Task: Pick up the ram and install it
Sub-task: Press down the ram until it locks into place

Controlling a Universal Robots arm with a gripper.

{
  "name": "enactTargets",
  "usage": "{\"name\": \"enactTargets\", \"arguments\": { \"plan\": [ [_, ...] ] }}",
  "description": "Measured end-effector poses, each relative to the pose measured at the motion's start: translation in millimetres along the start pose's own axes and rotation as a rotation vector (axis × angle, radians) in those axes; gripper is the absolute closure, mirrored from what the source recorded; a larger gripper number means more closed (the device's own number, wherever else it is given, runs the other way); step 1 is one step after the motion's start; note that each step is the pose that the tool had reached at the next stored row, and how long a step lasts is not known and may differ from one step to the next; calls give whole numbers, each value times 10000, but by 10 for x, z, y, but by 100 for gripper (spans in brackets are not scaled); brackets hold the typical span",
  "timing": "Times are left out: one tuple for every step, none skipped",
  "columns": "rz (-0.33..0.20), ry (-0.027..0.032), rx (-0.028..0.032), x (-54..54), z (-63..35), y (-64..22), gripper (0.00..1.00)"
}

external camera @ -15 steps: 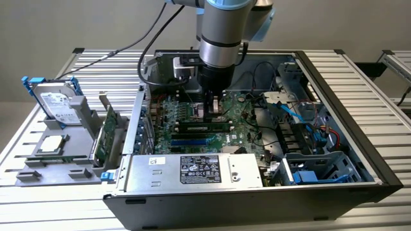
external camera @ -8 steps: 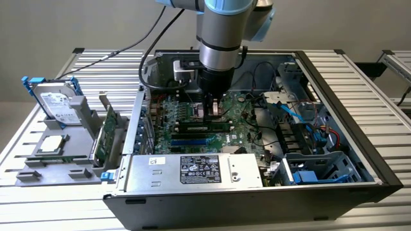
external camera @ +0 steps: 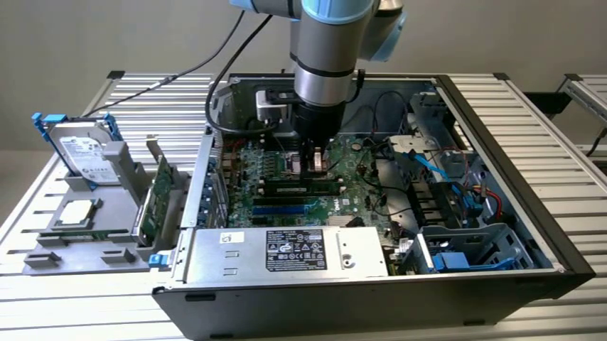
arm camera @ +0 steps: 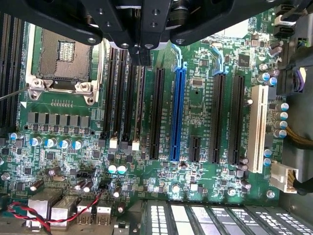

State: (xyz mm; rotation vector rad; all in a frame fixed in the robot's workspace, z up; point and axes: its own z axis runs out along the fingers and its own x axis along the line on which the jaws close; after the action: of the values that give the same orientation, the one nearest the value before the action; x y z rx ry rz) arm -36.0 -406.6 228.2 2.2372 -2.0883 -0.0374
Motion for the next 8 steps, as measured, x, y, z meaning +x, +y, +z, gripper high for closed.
{"name": "enactTargets", "arguments": {
  "plan": [
    [0,0,0,0,2,0,89],
    [0,2,0,0,5,0,89],
    [1,8,-2,0,10,-1,89],
    [0,14,-3,0,15,-1,89],
    [0,9,2,-1,23,-3,89],
    [1,16,-1,-1,27,-2,89],
    [2,24,-3,-1,31,-2,89],
    [3,34,-4,-1,32,-2,89]
  ]
}}
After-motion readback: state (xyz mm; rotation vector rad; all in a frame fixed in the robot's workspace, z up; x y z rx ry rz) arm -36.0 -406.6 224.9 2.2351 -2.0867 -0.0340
